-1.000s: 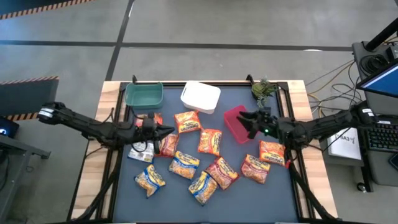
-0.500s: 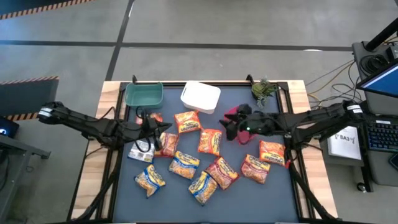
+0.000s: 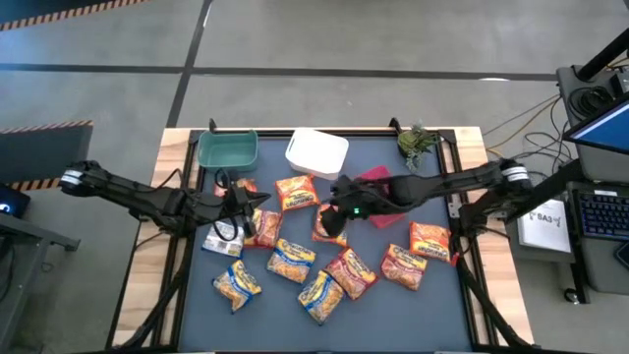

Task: Sort Maruchan noodles
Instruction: Put the red noodle pack into the pink bin

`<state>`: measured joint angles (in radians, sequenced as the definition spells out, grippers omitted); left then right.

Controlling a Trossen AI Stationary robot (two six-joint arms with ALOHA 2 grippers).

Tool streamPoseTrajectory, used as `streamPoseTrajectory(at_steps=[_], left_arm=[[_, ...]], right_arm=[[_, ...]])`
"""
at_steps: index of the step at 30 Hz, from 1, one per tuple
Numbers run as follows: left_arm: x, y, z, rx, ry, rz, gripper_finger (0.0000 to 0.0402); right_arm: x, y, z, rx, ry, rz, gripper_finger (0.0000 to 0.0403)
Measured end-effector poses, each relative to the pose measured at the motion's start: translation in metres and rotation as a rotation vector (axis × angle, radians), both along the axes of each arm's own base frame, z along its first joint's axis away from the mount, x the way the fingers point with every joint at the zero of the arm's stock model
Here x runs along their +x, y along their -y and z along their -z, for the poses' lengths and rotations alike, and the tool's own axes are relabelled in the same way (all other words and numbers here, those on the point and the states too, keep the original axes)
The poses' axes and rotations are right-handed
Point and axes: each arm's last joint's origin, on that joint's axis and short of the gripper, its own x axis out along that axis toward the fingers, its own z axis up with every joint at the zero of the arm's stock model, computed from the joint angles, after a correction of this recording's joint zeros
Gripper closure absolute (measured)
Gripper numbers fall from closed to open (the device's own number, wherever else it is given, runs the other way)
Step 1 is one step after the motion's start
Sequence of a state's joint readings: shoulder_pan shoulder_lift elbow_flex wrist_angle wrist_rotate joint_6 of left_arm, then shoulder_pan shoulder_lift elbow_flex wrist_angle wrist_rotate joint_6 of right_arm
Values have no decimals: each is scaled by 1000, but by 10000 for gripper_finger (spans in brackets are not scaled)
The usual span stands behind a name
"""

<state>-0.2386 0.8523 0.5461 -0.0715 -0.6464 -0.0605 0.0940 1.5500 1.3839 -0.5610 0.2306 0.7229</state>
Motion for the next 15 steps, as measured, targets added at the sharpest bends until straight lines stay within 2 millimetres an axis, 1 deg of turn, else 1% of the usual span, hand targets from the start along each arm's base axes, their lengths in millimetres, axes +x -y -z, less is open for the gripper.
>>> streamPoseTrajectory(at_steps=[4,10,12,15], left_arm=[[-5,-1,-3,-1,5,0,402],[-17,-4,-5,-30,3,-10,402],[-21,-5,-6,-44,1,-16,402],[-26,-6,-7,-60,9,-21,402]], right_arm=[[18,-2,5,-13,-124,-1,193],[32,-3,20,-22,-314,6,193],[39,-2,26,-54,-326,-12,193],[49,0,37,-149,-373,-80,193]])
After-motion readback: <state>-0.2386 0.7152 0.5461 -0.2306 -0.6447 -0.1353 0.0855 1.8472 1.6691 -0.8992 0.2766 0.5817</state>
